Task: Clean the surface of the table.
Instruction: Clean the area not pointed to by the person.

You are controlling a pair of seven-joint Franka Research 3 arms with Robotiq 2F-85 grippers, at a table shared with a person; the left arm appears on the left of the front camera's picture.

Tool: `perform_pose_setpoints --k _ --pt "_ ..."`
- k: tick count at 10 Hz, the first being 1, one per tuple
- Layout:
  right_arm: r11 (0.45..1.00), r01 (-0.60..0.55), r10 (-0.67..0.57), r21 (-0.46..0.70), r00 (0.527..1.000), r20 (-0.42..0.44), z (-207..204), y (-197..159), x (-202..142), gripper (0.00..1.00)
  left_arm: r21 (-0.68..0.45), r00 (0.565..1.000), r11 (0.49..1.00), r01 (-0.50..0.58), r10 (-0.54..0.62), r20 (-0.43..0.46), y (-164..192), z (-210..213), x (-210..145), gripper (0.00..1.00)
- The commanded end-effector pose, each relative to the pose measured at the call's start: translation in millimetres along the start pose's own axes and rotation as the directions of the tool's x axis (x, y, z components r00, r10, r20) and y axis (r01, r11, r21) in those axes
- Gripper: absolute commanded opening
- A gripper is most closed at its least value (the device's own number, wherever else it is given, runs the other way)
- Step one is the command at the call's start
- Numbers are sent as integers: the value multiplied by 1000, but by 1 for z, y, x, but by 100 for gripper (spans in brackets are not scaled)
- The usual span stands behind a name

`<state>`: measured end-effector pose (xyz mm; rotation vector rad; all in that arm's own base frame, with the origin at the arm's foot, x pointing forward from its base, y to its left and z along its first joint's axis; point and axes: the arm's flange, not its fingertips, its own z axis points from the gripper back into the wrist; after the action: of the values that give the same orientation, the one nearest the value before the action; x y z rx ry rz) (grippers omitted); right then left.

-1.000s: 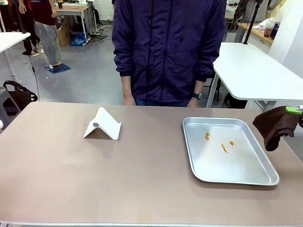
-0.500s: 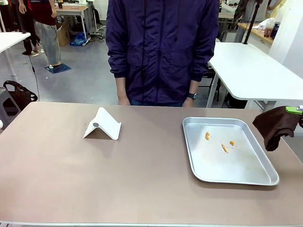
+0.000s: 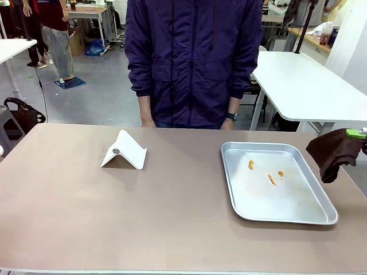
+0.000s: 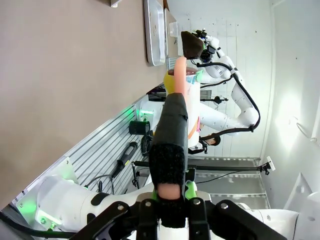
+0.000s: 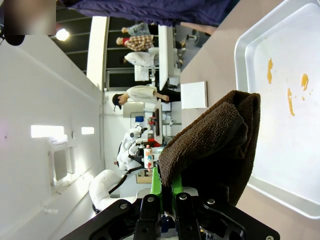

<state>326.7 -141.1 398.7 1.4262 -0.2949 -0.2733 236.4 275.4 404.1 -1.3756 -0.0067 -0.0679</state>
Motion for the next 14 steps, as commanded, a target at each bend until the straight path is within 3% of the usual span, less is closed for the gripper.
perform_pose_setpoints --k 1,2,4,5,6,8,11,13,14 --pt "1000 -4 4 19 1000 -5 2 3 -2 0 -10 1000 1000 -10 10 14 -7 -1 1 18" --pt "1000 0 0 0 1000 0 0 0 0 9 -10 1000 1000 -10 10 14 -7 -1 1 18" --pt "979 -121 112 -162 992 -62 -7 21 -9 9 -10 1000 1000 -10 10 14 -7 -1 1 18" --pt "950 -166 149 -266 985 -81 -18 26 -1 9 -10 1000 1000 -10 10 14 -7 -1 1 18" --pt "888 -219 161 -405 972 -174 -29 25 10 9 -10 1000 1000 -10 10 14 -7 -1 1 18" --pt "796 -270 160 -541 957 -241 -58 19 39 9 -10 1000 1000 -10 10 14 -7 -1 1 18" --pt "678 -318 202 -663 947 -248 -96 2 70 9 -10 1000 1000 -10 10 14 -7 -1 1 18" --pt "588 -343 286 -732 935 -208 -115 -16 86 9 -10 1000 1000 -10 10 14 -7 -1 1 18" --pt "591 -352 286 -726 933 -219 -123 -25 89 9 -10 1000 1000 -10 10 14 -7 -1 1 18"
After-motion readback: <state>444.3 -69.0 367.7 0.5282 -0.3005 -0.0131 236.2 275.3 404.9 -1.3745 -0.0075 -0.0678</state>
